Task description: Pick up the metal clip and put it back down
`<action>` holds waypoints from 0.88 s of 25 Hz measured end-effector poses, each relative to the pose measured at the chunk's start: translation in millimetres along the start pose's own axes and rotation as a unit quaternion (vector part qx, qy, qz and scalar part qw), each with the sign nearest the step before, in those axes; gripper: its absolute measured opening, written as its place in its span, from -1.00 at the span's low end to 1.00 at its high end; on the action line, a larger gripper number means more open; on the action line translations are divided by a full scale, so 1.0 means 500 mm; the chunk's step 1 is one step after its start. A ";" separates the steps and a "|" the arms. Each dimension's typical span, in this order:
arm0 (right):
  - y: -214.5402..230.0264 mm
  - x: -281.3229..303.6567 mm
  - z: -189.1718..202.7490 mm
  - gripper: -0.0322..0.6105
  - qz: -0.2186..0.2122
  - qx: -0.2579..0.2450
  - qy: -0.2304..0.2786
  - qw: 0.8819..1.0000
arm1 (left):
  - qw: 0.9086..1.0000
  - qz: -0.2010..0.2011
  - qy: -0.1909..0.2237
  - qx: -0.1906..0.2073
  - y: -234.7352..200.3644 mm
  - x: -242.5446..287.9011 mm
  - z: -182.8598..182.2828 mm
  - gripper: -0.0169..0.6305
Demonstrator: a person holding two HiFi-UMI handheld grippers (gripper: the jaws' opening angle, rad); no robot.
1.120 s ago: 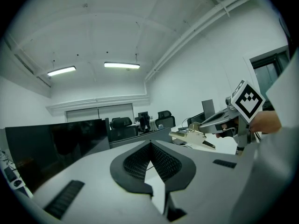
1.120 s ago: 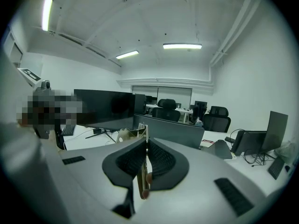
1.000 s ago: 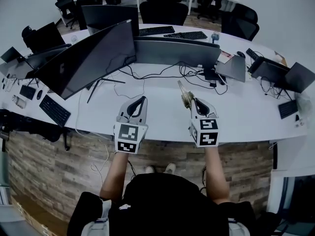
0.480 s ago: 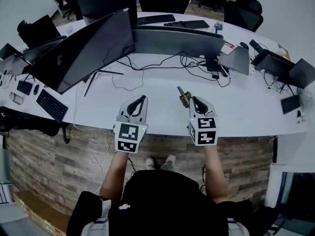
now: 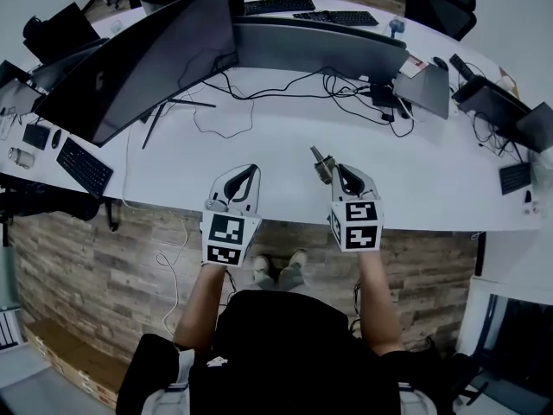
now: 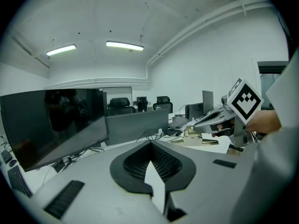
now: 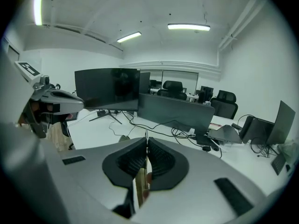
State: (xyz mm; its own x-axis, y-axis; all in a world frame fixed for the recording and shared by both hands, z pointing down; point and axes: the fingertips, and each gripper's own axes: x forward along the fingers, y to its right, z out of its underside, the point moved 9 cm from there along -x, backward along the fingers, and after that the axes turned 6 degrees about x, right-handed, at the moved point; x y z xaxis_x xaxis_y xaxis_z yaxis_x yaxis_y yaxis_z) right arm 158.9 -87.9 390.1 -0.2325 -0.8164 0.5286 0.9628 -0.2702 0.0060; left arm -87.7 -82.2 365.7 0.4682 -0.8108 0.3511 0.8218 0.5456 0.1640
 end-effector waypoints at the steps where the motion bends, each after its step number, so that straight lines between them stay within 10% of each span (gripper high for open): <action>1: -0.002 0.005 0.005 -0.81 -0.001 0.000 -0.004 1.000 | 1.000 0.001 -0.004 -0.003 0.000 0.002 0.008 -0.92; 22: -0.040 0.093 0.114 -0.81 -0.020 -0.018 -0.079 0.997 | 0.996 0.021 -0.068 -0.047 0.021 0.021 0.149 -0.92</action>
State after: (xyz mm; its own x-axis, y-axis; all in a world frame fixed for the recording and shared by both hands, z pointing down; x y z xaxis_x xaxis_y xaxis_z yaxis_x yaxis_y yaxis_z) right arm 136.4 -91.4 463.2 -0.2431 -0.7147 0.6558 0.9471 -0.3210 0.0013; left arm -98.5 -69.0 439.9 0.4595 -0.7480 0.4790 0.8322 0.5509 0.0620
